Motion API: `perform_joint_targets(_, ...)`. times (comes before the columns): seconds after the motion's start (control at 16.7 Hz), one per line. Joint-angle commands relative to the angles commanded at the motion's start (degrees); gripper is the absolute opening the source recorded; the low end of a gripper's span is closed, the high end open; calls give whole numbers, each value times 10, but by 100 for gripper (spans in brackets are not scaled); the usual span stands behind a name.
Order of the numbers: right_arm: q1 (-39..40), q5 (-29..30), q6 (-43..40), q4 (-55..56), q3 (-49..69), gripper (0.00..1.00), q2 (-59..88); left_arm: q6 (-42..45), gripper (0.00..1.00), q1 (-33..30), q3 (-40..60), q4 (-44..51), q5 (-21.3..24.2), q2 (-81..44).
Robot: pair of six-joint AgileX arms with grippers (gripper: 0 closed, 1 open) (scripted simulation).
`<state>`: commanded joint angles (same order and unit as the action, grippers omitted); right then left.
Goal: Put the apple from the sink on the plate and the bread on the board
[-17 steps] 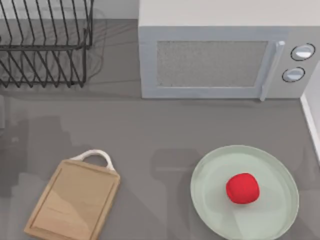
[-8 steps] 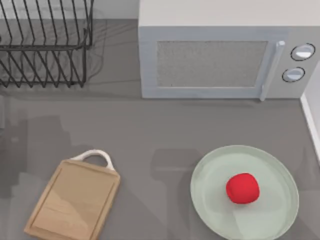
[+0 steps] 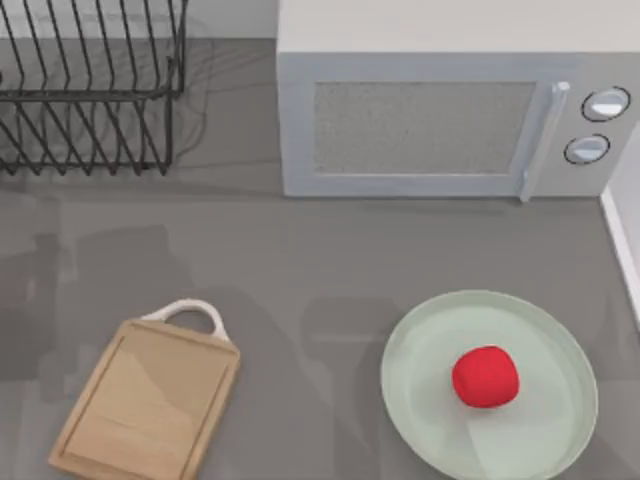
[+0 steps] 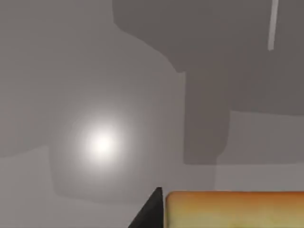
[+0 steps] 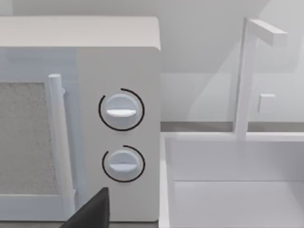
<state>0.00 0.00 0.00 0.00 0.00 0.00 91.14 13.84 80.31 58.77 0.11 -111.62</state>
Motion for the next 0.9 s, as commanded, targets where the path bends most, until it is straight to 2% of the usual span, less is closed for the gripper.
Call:
perform_joint_targets(0.3, 0, 0, 0, 0, 0, 100, 0, -3, 0, -1, 55, 86, 0, 32)
perform_joint_targets(0.66, 0, 0, 0, 0, 0, 100, 0, -8, 0, -2, 54, 86, -1, 30)
perform_joint_targets(0.9, 0, 0, 0, 0, 0, 100, 0, -89, 0, -31, 47, 83, -1, 31)
